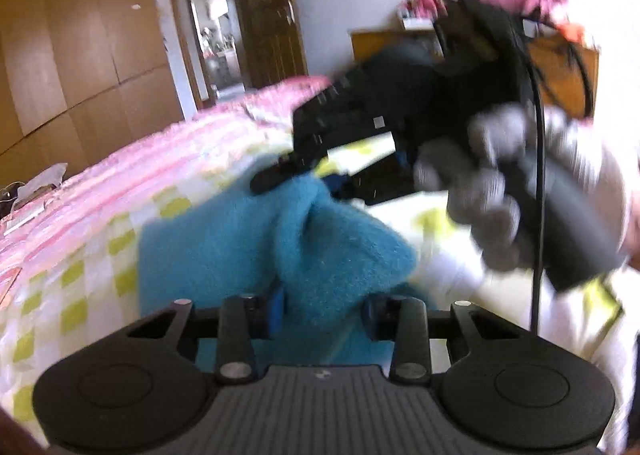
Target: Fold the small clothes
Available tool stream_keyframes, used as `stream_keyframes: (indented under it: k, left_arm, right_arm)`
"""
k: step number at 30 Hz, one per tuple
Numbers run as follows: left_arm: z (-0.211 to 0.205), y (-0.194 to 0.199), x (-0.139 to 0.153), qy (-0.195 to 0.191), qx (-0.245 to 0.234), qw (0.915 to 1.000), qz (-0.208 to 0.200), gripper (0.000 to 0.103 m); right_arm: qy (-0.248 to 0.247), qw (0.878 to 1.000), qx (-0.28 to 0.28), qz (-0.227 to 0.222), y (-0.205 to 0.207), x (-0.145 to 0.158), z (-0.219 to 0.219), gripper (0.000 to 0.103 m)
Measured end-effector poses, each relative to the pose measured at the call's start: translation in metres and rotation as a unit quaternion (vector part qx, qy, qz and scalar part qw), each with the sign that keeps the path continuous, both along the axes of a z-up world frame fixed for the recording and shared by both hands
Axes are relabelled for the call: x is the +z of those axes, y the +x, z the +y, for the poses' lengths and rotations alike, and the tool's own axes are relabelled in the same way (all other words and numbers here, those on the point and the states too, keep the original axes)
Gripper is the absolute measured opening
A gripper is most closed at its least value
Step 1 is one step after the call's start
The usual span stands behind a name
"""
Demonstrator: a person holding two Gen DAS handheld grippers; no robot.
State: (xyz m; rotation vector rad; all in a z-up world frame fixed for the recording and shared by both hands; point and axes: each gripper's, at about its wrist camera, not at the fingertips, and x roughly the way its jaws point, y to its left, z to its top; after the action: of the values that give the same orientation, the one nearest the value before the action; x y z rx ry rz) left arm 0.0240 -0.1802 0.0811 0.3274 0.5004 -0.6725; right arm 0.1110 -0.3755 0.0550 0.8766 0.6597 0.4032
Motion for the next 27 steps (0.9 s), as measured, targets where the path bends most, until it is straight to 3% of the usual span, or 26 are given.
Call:
stream_keyframes:
  k: [3,5,6,9,12,15,21,24,27]
  left_arm:
    - [0.002,-0.003,0.024,-0.029,-0.014,0.9994,-0.011,0.042]
    - [-0.008,-0.004,0.021,-0.033,-0.031,0.9989,-0.01,0.043]
    - [-0.018,-0.003,0.012,-0.027,-0.037,0.9989,-0.012,0.043]
    - [-0.055,0.005,-0.033,0.024,-0.066,0.9973,0.022,0.044]
    - [-0.069,0.002,-0.06,0.067,-0.08,0.9941,0.028,0.046]
    - [-0.056,-0.003,-0.048,0.049,-0.082,0.9948,0.036,0.049]
    - [-0.005,0.003,-0.013,-0.025,-0.025,0.9976,0.06,0.067]
    - [-0.006,0.015,-0.019,0.001,0.001,0.9996,0.029,0.067]
    - [-0.007,0.021,-0.02,-0.012,0.013,0.9989,0.044,0.067]
  right_arm:
    - [-0.004,0.999,0.002,-0.042,-0.006,0.026,-0.002,0.025]
    - [-0.007,0.998,-0.008,-0.062,-0.012,0.025,-0.011,0.024]
    - [0.006,0.998,-0.025,-0.052,-0.013,0.012,-0.021,0.024]
    - [0.055,0.994,-0.088,0.038,-0.015,-0.05,-0.049,0.023]
    - [0.075,0.991,-0.1,0.049,-0.027,-0.075,-0.058,0.022]
    - [0.046,0.994,-0.094,0.035,-0.025,-0.068,-0.057,0.021]
    - [0.09,0.99,-0.11,0.022,-0.029,-0.079,-0.064,0.021]
    - [0.102,0.988,-0.113,-0.006,-0.029,-0.07,-0.067,0.021]
    - [0.107,0.988,-0.106,-0.024,-0.029,-0.065,-0.071,0.021]
